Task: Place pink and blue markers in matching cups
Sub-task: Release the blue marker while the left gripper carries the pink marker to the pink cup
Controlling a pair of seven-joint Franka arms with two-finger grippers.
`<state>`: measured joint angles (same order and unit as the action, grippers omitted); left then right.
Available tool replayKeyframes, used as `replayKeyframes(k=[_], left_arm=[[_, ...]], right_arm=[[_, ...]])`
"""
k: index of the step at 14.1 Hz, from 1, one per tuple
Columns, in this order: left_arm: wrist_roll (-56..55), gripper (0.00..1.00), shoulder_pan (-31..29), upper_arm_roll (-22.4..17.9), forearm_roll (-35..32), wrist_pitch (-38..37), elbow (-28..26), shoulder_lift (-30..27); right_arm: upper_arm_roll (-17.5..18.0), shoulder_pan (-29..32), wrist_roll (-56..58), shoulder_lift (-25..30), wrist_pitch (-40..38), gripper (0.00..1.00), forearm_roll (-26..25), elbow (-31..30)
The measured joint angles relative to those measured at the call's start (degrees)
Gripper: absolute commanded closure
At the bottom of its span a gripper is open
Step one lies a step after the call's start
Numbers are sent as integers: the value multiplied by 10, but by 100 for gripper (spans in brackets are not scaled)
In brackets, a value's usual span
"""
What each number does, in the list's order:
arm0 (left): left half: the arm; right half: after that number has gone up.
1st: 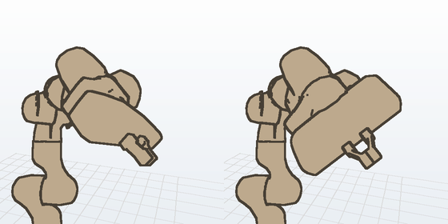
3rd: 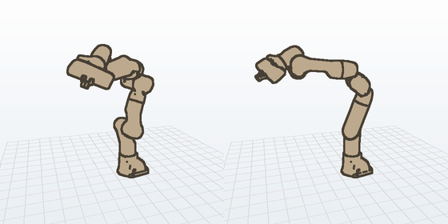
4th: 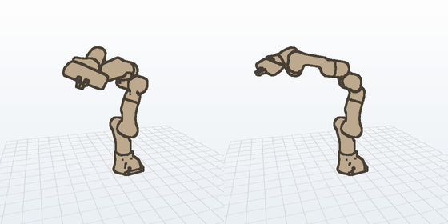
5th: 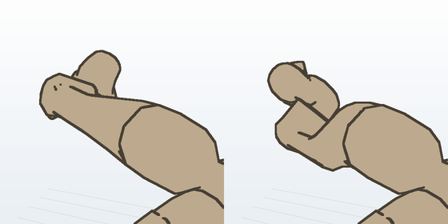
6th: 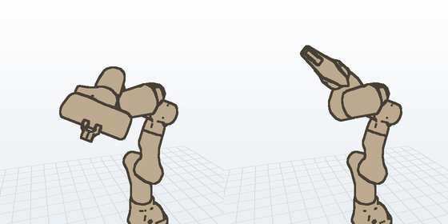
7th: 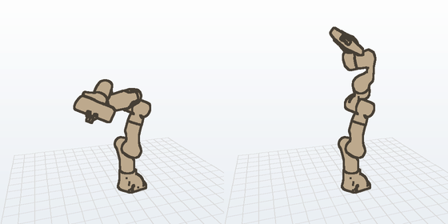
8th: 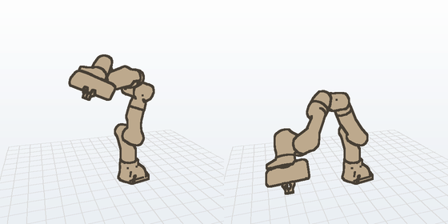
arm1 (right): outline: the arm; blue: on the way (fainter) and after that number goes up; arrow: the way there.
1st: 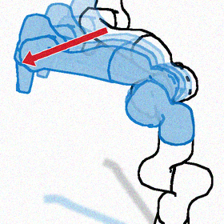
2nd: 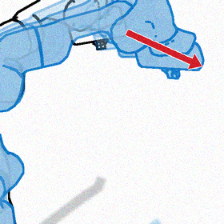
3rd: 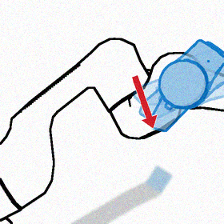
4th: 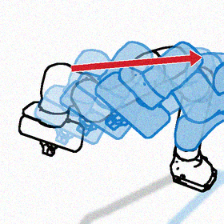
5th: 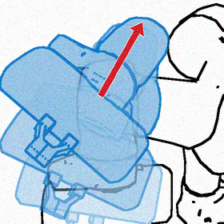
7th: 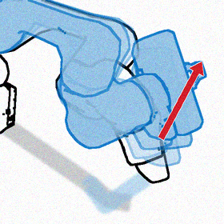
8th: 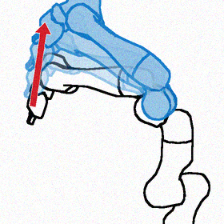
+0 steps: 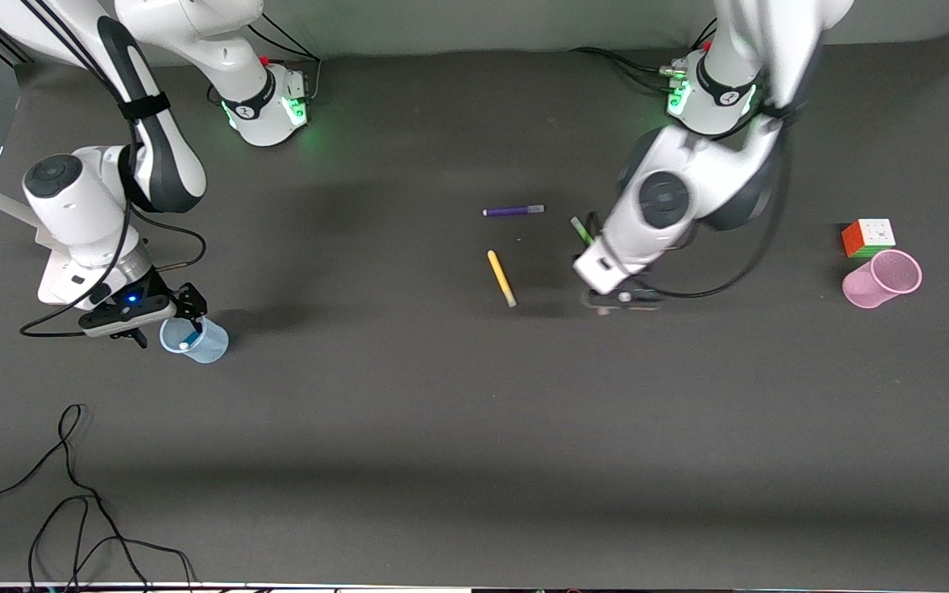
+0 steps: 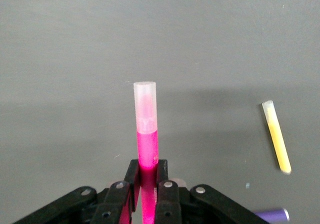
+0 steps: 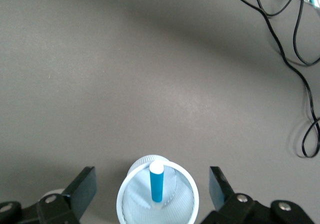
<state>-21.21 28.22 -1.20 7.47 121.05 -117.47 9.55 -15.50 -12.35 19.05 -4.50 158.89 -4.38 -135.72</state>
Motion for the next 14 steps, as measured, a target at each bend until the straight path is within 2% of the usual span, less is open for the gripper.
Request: replayKeyframes(k=[2,4,9,14], left_arm=[[56,100,-50,-4,-14,-81,15,-60],[117,100,-92,-6,-63,-121,19,-101],[356,100,-199,-8,-86,-129,19,-141],[597,100,-296,-15,-83,-128,19,-154]], right_arm=[[3,-1,0,12,-76,0,21,35],[5,-3,0,25,-172,0,36,80],[33,-4,-61,67,-385,0,44,189],[53,3,-108,130,-478,0,44,205]])
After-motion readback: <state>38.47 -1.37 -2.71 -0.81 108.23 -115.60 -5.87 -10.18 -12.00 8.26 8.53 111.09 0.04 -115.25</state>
